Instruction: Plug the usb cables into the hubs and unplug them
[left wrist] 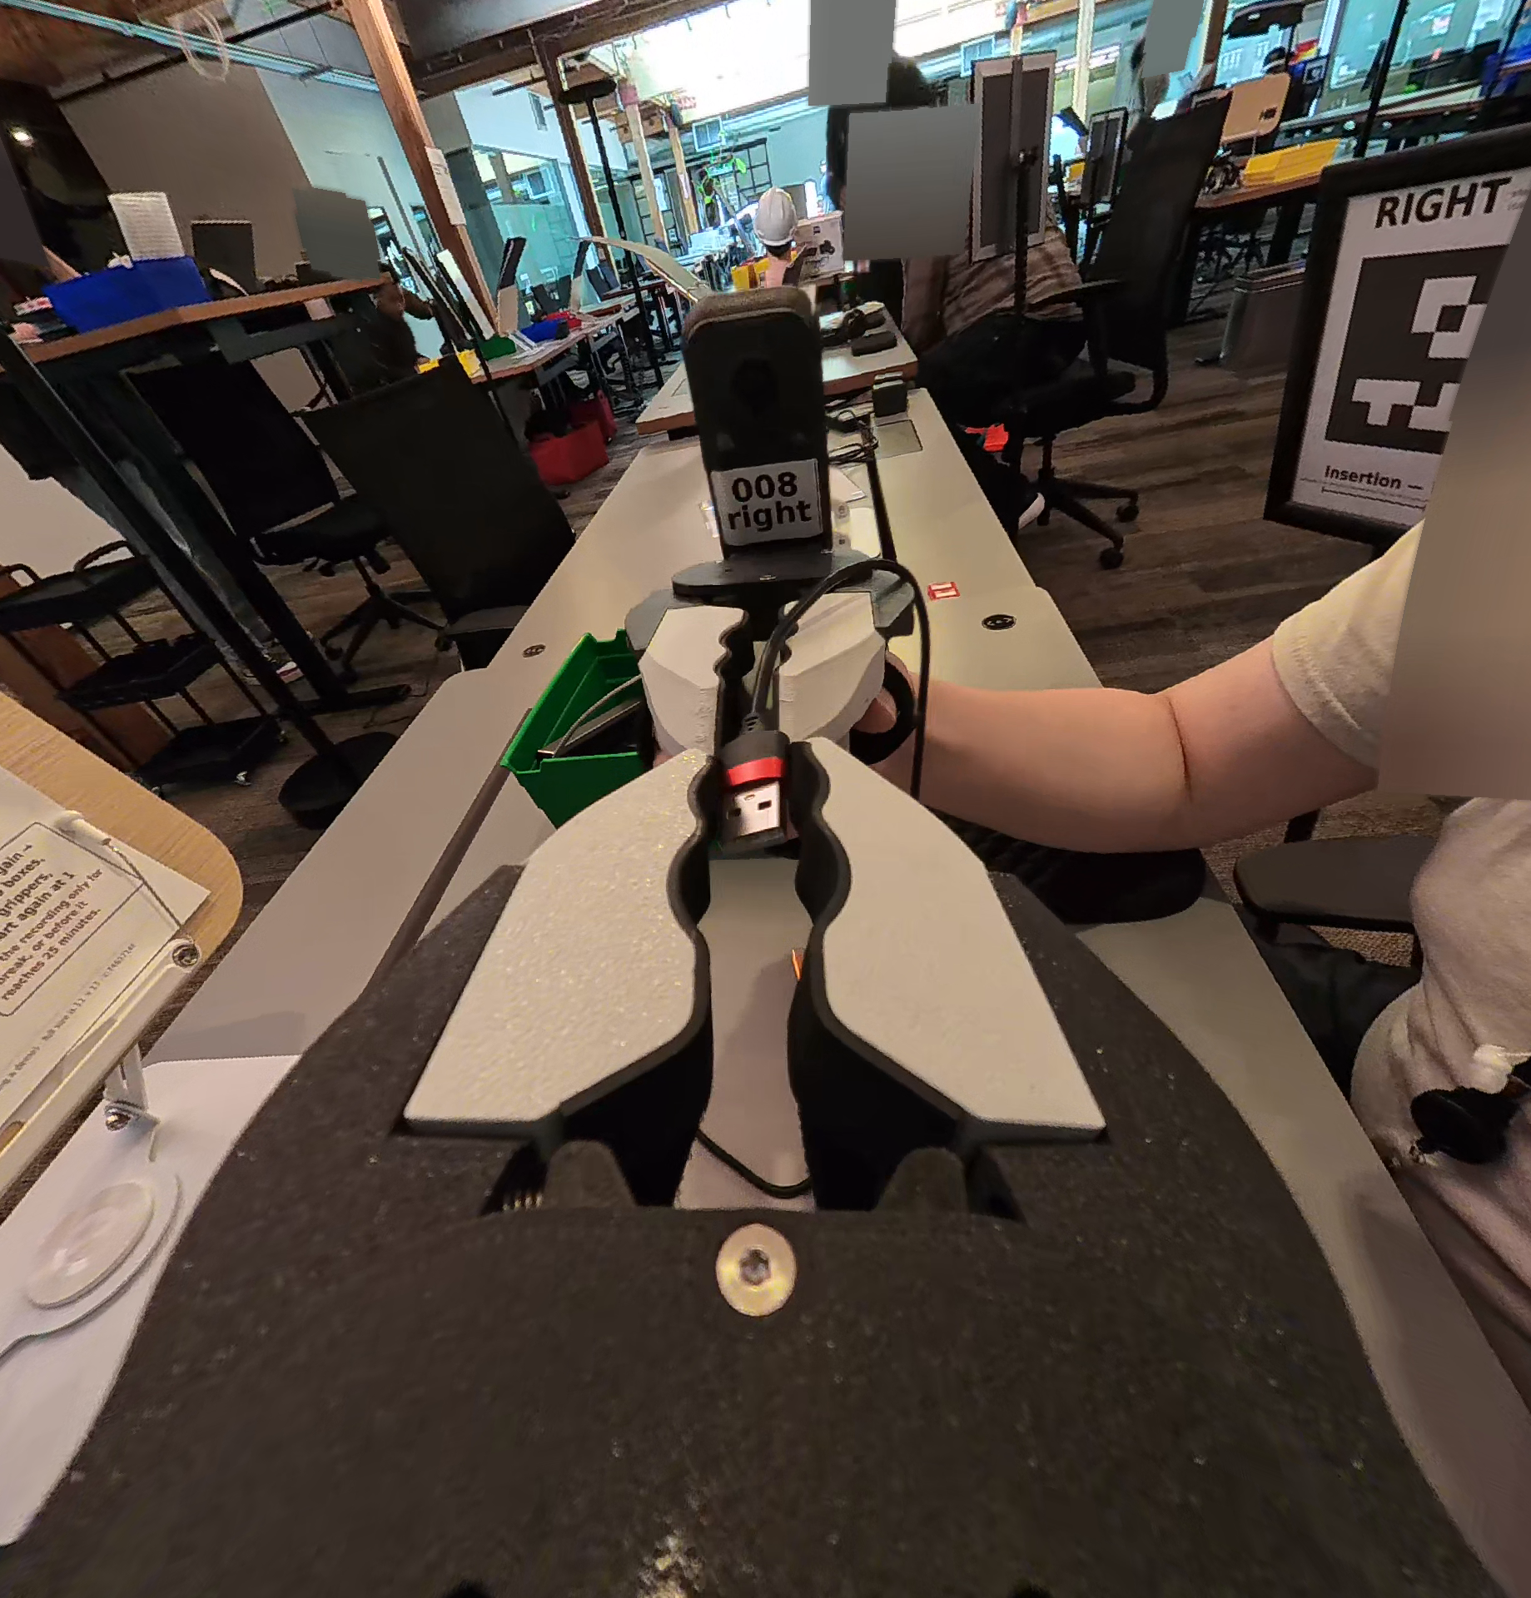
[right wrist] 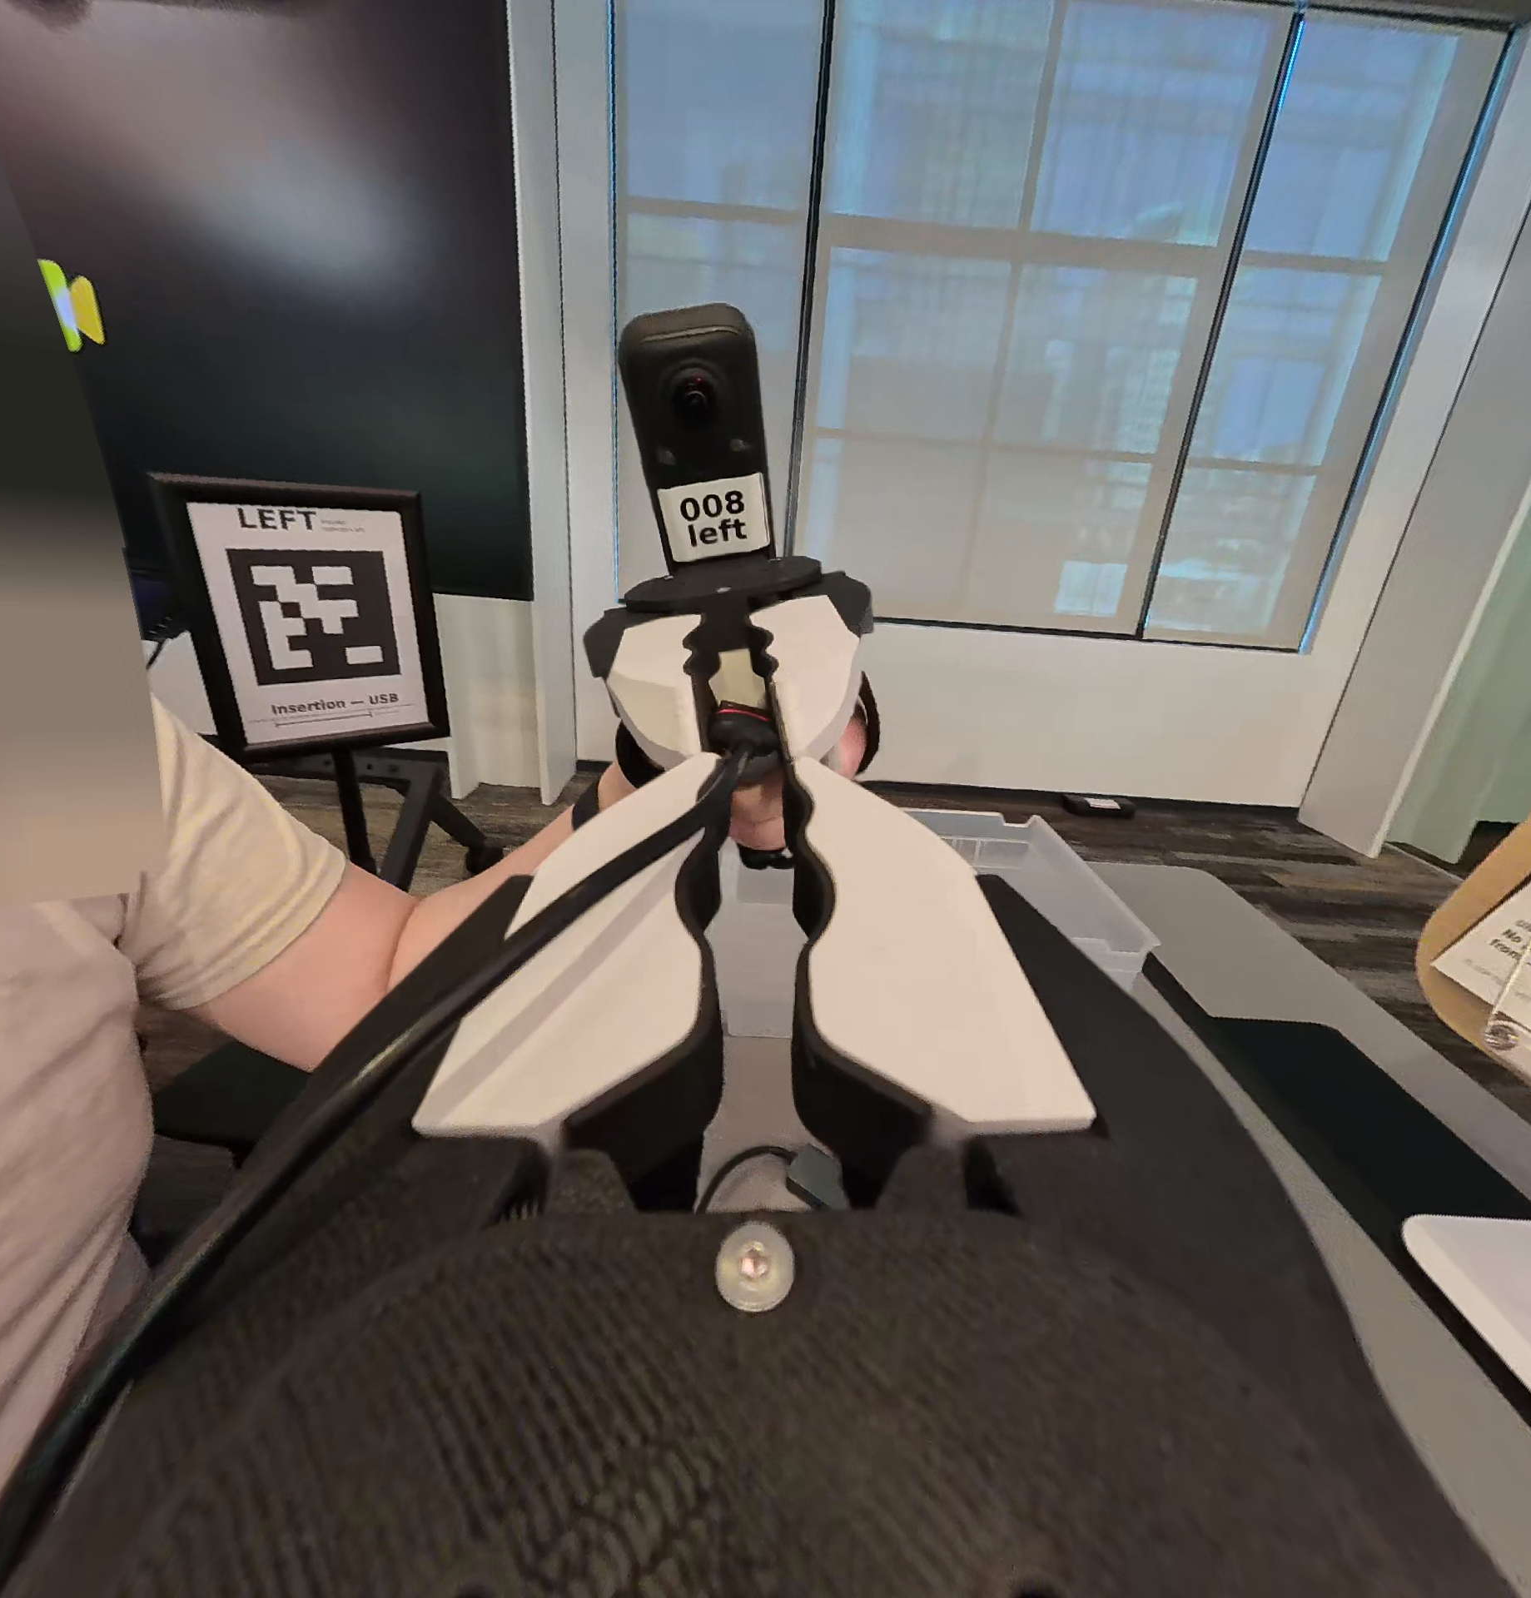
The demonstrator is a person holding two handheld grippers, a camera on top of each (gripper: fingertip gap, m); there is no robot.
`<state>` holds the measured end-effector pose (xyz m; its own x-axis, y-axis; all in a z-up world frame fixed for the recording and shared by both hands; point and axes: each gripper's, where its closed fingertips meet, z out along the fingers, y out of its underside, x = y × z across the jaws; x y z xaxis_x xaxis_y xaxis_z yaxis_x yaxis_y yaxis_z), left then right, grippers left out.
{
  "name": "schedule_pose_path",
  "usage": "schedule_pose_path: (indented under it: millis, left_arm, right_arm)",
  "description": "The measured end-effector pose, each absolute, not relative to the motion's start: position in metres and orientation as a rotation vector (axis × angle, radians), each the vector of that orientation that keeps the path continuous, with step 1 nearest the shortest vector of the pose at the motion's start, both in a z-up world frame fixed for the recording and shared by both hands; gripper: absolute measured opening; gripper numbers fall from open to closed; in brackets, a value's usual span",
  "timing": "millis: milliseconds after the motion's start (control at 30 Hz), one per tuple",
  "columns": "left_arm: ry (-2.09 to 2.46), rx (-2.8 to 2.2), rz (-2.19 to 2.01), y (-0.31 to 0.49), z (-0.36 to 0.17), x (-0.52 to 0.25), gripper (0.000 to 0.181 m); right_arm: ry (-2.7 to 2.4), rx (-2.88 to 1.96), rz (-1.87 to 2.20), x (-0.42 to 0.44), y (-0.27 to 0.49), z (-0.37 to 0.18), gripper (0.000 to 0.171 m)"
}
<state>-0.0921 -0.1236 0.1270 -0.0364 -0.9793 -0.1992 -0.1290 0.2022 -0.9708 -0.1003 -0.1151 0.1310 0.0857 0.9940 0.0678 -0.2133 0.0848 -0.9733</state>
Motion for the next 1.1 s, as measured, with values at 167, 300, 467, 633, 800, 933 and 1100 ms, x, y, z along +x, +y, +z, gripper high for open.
schedule_pose_path:
  millis: [167,300,467,633,800,933,1100]
  left_arm:
    - [1.415,-1.149,-0.998,-0.123,0.126,-0.093,0.015]
    - [1.417,-1.166,-0.970,-0.121,0.124,-0.093,0.015]
    - [1.439,-1.183,-0.932,-0.119,0.118,-0.091,0.015]
    - [1.436,-1.233,-0.971,-0.117,0.111,-0.089,0.015]
    - [1.419,-1.294,-1.001,-0.110,0.106,-0.093,0.023]
    - [1.413,-1.241,-1.063,-0.116,0.113,-0.094,0.023]
    - [1.439,-1.267,-0.995,-0.111,0.107,-0.095,0.015]
  right_arm:
    - [-1.019,-1.021,1.225,-0.099,-0.116,0.133,0.014]
    - [-1.005,-1.028,1.226,-0.098,-0.115,0.134,0.014]
    - [-1.018,-1.038,1.199,-0.100,-0.114,0.131,0.008]
    - [-1.064,-1.039,1.123,-0.098,-0.112,0.126,0.007]
    - [-1.070,-0.965,1.015,-0.092,-0.112,0.129,0.007]
    - [-1.106,-0.926,0.914,-0.089,-0.112,0.126,0.007]
    - [-1.142,-0.938,0.834,-0.090,-0.110,0.120,0.008]
